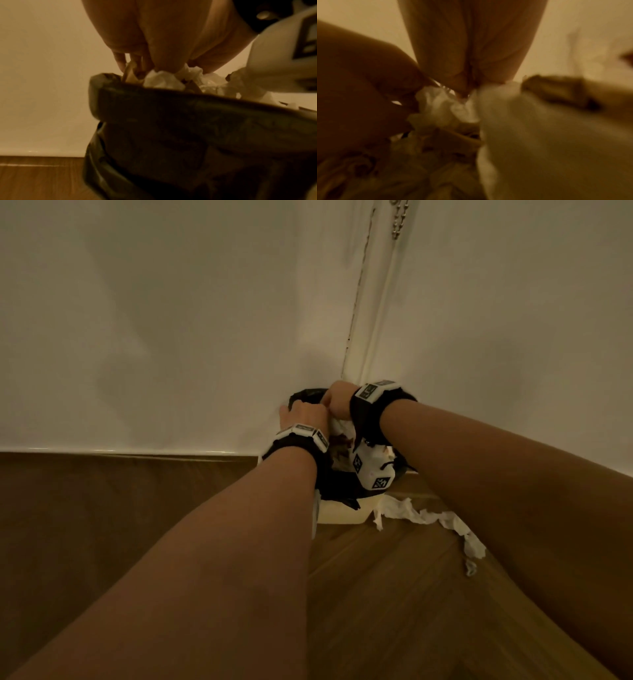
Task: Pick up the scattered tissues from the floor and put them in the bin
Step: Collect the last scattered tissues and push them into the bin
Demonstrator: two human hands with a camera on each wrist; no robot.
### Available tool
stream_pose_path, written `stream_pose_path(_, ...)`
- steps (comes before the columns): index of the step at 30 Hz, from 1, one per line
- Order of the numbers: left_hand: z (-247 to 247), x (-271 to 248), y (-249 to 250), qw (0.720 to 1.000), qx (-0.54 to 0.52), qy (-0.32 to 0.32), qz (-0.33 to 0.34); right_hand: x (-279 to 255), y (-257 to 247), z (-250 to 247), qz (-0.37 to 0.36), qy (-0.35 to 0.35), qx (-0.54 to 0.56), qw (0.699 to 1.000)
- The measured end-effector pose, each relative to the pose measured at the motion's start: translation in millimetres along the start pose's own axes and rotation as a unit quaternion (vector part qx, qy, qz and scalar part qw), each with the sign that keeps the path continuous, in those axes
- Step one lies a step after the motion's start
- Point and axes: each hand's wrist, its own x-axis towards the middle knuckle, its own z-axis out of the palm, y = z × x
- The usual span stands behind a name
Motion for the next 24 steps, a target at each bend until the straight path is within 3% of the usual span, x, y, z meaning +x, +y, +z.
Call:
stream_pose_path(4,2.2,-3.3,-4.7,0.999,-0.041,0.009,-0.017,3.5,-12.6,6.1,-0.016,-0.058,-0.044,0.997)
stream_pose_path(7,1.0,-2.7,-10.0,0.999,-0.036,0.002,0.006,4.9,-18.8,8.6,-0.045,-0.097,-0.082,0.991)
stream_pose_path(10,-0.9,-5.4,-8.9,0.999,-0.035,-0.016,0.012,3.0,-17.1,4.8,-0.062,-0.093,-0.089,0.990)
stream_pose_path(14,-16.0,-12.9,-4.9,0.998,-0.052,0.033,-0.006,-7.7,-9.9,-11.8,-0.061,-0.002,-0.008,0.998)
stream_pose_path(18,-37.4,-25.8,-3.9,0.980,-0.108,0.164,-0.024,-31.6,10.9,-36.0,-0.029,0.121,0.146,0.981)
stream_pose_path(21,-50.0,-39.7,4.3,0.957,-0.153,0.246,0.003,-56.5,34.4,-52.7,-0.017,0.176,0.171,0.969)
stream_pose_path(24,-59.7,-54.0,29.3,0.943,-0.177,0.274,0.069,-84.3,64.4,-62.0,0.006,0.224,0.179,0.958)
